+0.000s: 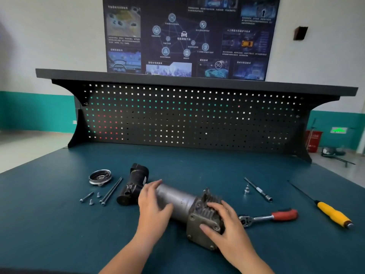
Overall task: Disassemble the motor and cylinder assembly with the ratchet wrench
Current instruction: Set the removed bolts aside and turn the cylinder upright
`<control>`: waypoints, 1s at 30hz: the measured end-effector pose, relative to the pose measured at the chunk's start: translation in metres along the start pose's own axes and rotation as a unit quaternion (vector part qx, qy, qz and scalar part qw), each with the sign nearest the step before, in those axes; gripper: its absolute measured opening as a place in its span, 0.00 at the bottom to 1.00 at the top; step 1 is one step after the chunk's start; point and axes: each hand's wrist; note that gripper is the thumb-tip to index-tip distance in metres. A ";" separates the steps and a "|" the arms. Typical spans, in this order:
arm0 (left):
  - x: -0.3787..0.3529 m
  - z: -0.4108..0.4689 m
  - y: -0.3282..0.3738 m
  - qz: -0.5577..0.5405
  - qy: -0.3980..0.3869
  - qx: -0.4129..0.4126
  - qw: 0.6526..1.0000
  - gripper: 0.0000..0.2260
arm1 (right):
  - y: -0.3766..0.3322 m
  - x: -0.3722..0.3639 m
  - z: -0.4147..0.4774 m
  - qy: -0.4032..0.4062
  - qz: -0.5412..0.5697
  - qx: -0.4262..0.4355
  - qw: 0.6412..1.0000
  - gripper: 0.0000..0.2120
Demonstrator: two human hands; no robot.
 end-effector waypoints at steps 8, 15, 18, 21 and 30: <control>0.025 0.026 -0.032 0.033 -0.003 0.171 0.985 0.17 | 0.005 0.003 0.002 -0.008 0.035 0.005 0.999 0.20; 0.027 0.024 -0.042 -0.077 -0.014 0.200 0.977 0.14 | 0.009 0.006 0.005 -0.024 0.062 -0.010 0.998 0.20; 0.033 0.023 -0.041 -0.008 -0.057 0.150 0.987 0.23 | 0.012 0.014 0.007 -0.053 0.069 -0.005 0.996 0.19; 0.045 0.023 -0.039 0.008 -0.156 0.117 0.981 0.29 | 0.015 0.027 0.009 -0.093 0.089 -0.001 0.992 0.20; 0.065 0.011 -0.040 -0.017 -0.291 0.076 0.954 0.36 | 0.022 0.039 0.006 -0.126 0.113 0.021 0.985 0.27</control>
Point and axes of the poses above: each hand's wrist, its own z-axis towards the middle knuckle, its own x-axis out of the back of the hand, y = z × x, and after that the axes turned 1 degree about -y, right-handed
